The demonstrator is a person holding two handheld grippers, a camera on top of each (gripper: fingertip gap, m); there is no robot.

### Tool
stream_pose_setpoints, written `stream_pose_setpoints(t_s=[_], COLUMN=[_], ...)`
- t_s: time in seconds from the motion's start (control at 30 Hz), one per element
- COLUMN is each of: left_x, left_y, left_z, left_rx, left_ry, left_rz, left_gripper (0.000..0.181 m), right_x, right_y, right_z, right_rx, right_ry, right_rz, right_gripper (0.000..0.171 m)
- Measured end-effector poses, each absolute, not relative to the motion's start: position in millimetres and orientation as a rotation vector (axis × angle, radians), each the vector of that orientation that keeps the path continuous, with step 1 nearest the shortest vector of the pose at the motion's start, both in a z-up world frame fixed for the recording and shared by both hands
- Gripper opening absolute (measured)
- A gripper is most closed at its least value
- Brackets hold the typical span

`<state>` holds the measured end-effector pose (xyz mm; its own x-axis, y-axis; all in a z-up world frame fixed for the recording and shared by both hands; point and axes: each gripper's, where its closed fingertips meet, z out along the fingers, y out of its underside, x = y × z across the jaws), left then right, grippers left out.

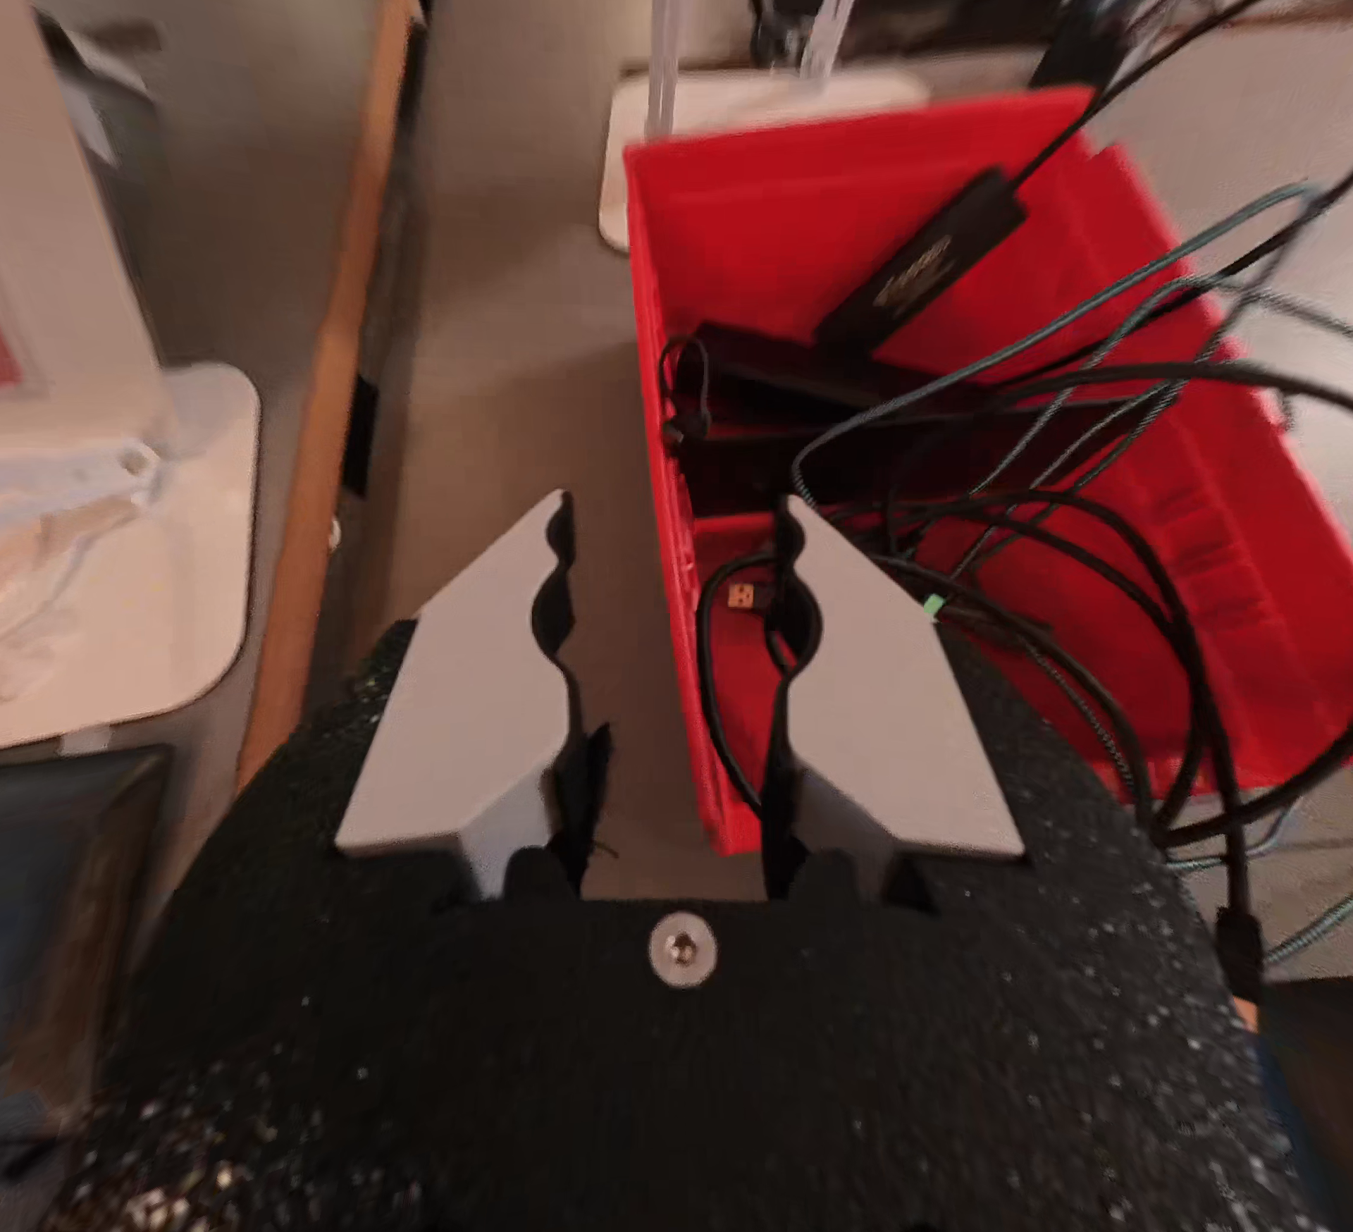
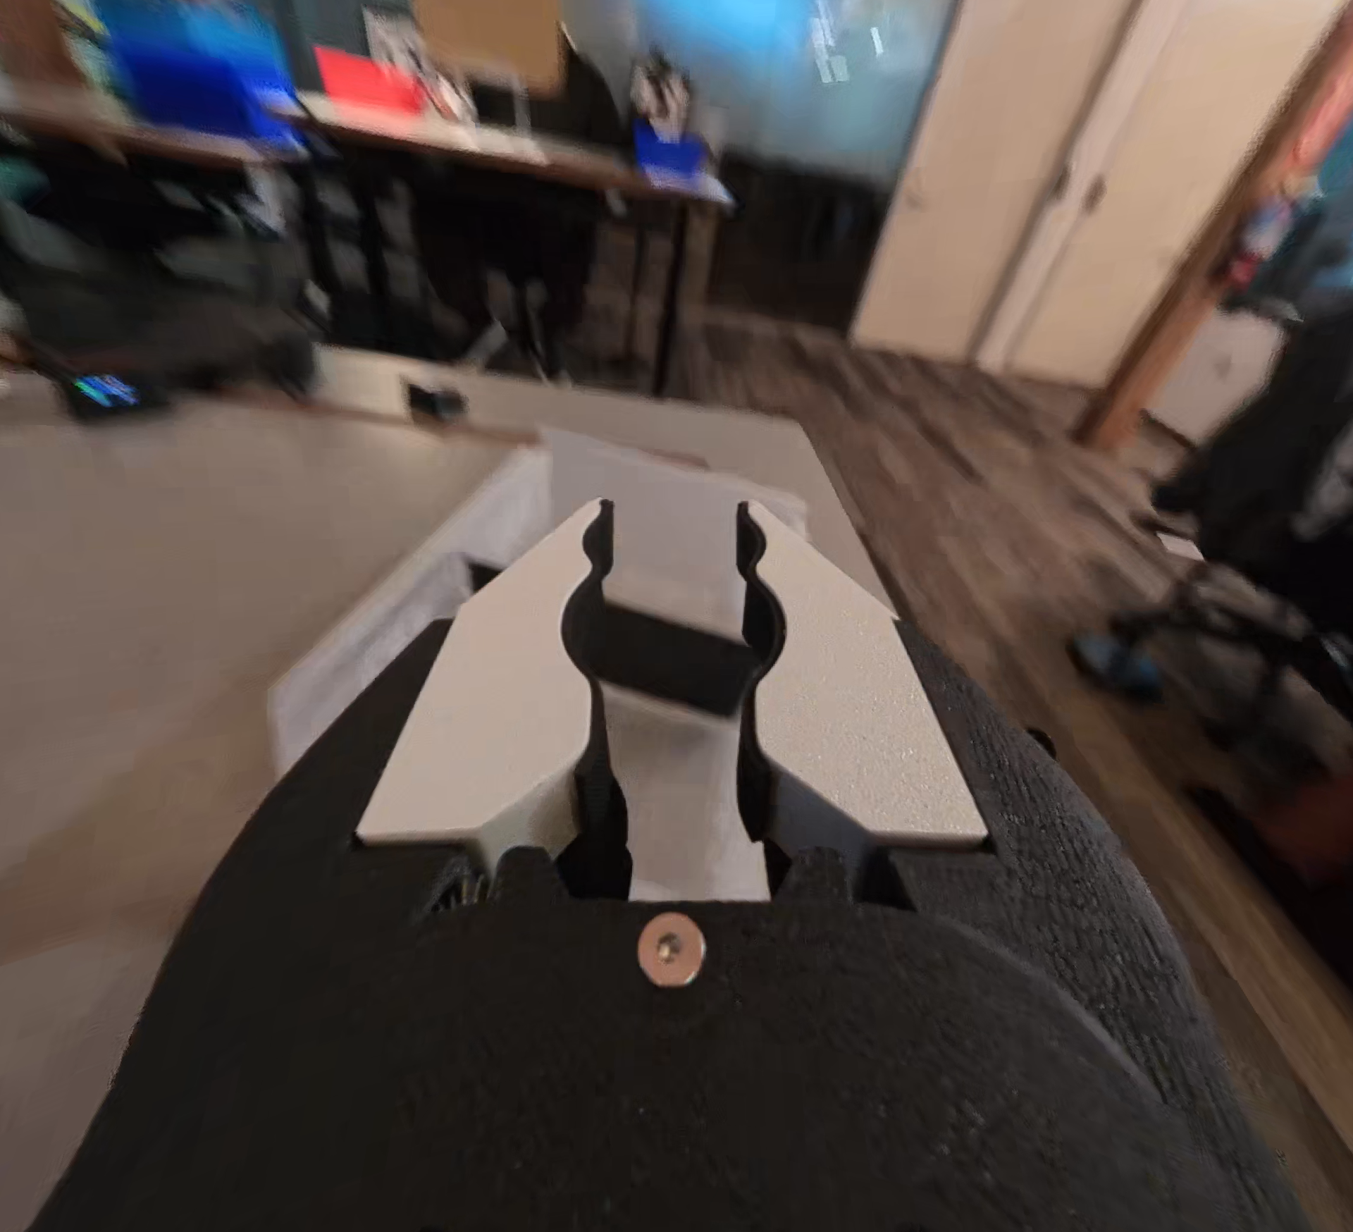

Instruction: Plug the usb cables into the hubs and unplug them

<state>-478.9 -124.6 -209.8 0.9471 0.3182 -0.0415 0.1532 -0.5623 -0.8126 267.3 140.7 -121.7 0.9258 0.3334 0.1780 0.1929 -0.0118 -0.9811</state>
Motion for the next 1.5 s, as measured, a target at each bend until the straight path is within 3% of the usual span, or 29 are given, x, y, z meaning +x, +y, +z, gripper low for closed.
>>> stream_pose_setpoints(t_s=[0.03,0.23,0.5,0.6,0.73,1.0,1.17,1.5], left_x=[-472,-415,-393,-402,-376,-445,-459,-471], left_y=[-125,-100,-42,-30,-9,7,7,4], left_z=[-195,-154,-176,-197,-203,-290,-326,-339], left_rx=[-2.123,-2.067,-2.153,-2.275,-2.298,-2.793,-3.003,-2.997], left_ry=[-0.284,0.179,0.598,0.836,0.999,1.294,1.436,1.827], left_rz=[0.253,0.326,0.223,0.25,-0.144,-0.008,-0.009,0.167], left_gripper=[0.057,0.066,0.057,0.054,0.056,0.045,0.066,0.082], right_x=[242,82,-44,-60,-68,-63,-72,-91], right_y=[139,169,198,198,202,211,221,223], right_z=[-106,-47,-44,-52,-53,-56,-71,-88], right_rx=[-1.522,-1.344,-1.304,-1.283,-1.27,-1.269,-1.326,-1.365], right_ry=[-0.452,-0.765,-0.937,-0.931,-0.94,-0.922,-0.924,-1.008], right_rz=[0.167,0.36,0.513,0.554,0.592,0.635,0.734,0.7], right_gripper=[0.032,0.029,0.033,0.033,0.032,0.032,0.032,0.035])
